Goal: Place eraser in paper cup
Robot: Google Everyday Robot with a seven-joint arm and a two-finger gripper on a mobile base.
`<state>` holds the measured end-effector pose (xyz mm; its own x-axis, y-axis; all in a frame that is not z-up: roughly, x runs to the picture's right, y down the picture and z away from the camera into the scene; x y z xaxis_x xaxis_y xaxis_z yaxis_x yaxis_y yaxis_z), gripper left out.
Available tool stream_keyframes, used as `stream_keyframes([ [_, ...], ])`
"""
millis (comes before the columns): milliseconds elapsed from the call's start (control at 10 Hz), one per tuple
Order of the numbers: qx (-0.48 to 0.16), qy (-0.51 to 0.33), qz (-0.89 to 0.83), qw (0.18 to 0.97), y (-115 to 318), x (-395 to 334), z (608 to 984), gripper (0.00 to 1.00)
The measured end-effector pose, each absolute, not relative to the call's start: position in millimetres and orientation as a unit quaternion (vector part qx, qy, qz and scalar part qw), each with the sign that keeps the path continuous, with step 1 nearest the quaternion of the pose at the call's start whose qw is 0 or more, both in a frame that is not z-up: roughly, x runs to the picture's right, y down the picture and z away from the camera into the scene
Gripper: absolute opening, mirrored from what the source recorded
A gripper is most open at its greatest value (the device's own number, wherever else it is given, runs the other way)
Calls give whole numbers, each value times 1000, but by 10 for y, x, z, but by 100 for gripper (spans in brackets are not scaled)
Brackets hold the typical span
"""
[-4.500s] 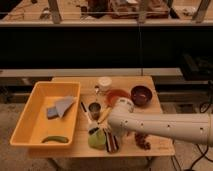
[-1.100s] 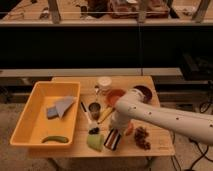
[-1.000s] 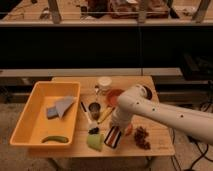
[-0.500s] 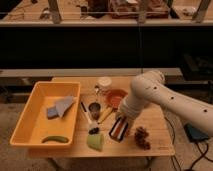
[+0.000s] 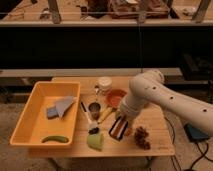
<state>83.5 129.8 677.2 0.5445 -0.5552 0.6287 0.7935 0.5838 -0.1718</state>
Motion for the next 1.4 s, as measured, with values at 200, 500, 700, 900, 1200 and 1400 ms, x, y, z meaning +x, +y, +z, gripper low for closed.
stream_keyframes([
  [200, -226, -251, -390, 856, 1023, 878, 6951, 0],
  [500, -224, -238, -356, 875, 417, 1115, 7453, 0],
  [700, -218, -231, -323, 891, 111, 1406, 7724, 0],
  [900, -213, -225, -299, 903, -80, 1640, 7911, 0],
  [1200, -211, -224, -296, 904, -122, 1671, 7953, 0],
  [1400, -197, -208, -279, 917, -124, 1634, 7999, 0],
])
